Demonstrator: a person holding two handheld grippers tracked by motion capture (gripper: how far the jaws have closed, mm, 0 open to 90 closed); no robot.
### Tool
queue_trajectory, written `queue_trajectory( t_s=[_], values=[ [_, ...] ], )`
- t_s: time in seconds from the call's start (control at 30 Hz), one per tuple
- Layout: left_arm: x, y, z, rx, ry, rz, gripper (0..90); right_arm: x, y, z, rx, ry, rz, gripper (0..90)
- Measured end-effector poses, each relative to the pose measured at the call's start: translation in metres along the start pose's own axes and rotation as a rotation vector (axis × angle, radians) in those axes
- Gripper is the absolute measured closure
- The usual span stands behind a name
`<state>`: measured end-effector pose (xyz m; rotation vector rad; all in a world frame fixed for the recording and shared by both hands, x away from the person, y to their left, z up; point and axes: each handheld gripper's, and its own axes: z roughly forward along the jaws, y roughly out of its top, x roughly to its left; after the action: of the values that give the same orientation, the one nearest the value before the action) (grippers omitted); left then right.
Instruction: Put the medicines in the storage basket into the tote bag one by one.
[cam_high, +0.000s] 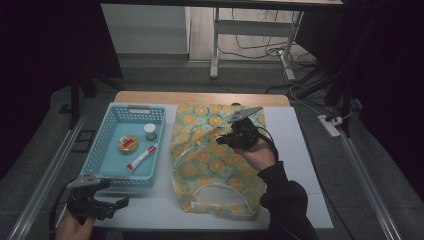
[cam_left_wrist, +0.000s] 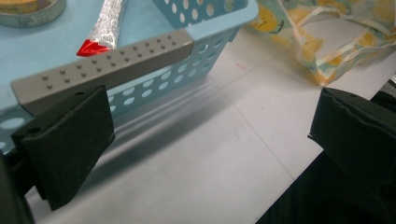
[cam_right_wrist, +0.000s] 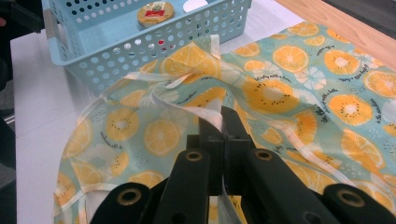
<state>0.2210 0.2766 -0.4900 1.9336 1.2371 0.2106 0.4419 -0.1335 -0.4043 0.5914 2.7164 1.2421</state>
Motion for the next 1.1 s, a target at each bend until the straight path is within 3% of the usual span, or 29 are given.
queue_trajectory(
  t_s=[0.13,0.53,0.83,1.1],
  values=[
    [0.002,0.003,0.000,-0.011,-0.020,0.004,0.0,-0.001,0.000,-0.001,-0.003,-0.001,0.001,89.9],
    [0.006,0.021,-0.001,0.016,-0.023,0.027,0.0,0.000,0.000,-0.001,-0.002,-0.009,-0.001,89.9],
    [0.010,0.038,0.007,0.009,0.007,0.067,0.0,0.000,0.000,-0.001,-0.001,-0.006,-0.003,89.9],
    [0.019,0.048,0.017,0.031,0.026,0.039,0.6,0.000,0.000,-0.001,-0.002,-0.005,-0.003,89.9]
  ],
)
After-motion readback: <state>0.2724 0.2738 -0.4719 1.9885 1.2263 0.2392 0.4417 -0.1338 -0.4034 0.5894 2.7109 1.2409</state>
